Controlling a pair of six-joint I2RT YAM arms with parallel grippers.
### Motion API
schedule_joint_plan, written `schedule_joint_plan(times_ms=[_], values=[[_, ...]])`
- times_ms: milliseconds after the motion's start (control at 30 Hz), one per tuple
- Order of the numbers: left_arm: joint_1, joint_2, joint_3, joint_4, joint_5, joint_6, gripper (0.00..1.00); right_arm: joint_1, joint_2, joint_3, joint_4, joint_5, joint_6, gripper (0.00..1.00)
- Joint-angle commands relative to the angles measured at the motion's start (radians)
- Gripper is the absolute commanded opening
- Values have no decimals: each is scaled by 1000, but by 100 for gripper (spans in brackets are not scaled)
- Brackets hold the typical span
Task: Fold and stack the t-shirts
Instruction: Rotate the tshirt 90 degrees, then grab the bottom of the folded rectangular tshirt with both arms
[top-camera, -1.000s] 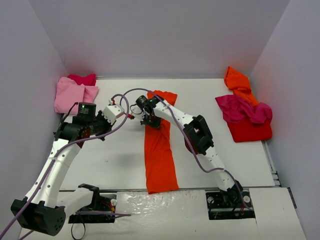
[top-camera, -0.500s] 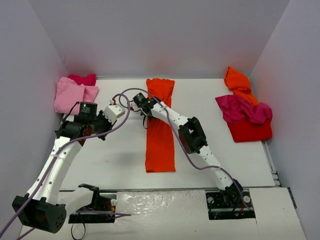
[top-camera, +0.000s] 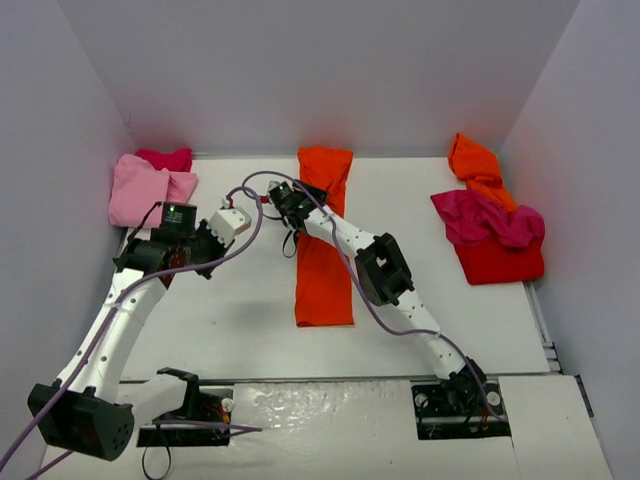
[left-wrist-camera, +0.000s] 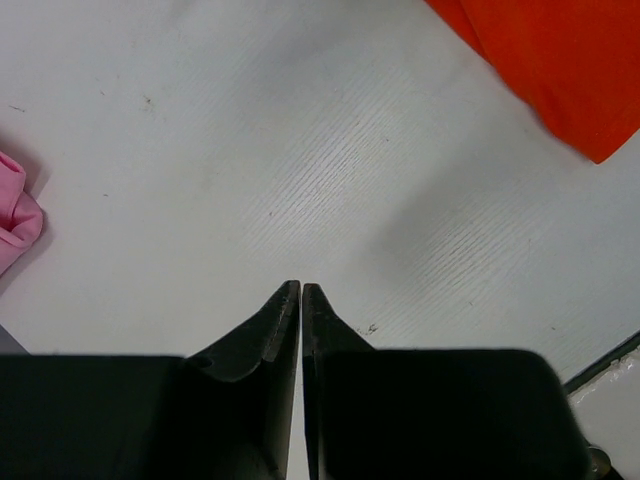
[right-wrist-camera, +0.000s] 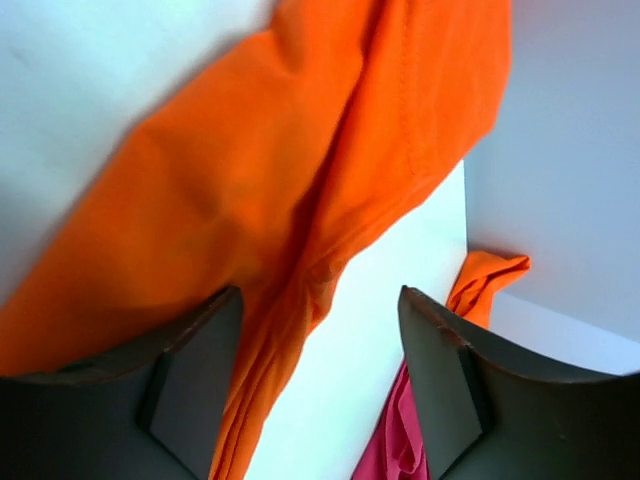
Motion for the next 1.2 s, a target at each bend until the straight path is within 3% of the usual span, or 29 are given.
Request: schedule_joint_plan(times_ms=[0,167,267,367,433,500,600,800,1167], values=[[6,-14,40,41,27,6,4,5,-68,-55,0,-20,62,64],[-1,25,120,-7,89,13,8,16,-255,-177,-8,42,102,71],[-3,87,180,-51,181,-1,9,-14,-448,-305,-80,-2,200,78],[-7,189,221,-105,294,-61,10,-79,-600,-401,-258,-228,322,77],[-10,280,218,-130,445,-97,10,-196,-663,-448,-331,-430,445,75],[-23,361,201,-163,559,-126,10,-297,-746,-602,-362,-759,485,70],[-34,443,177,-139,639,-156,7,-373,-827,-769,-381,-911,497,70],[-39,560,160,-123,720,-171,4,-459,-843,-951,-433,-1214,460,71],[-51,809,186,-146,805,-142,10,-524,-742,-1022,-515,-1417,339,70]])
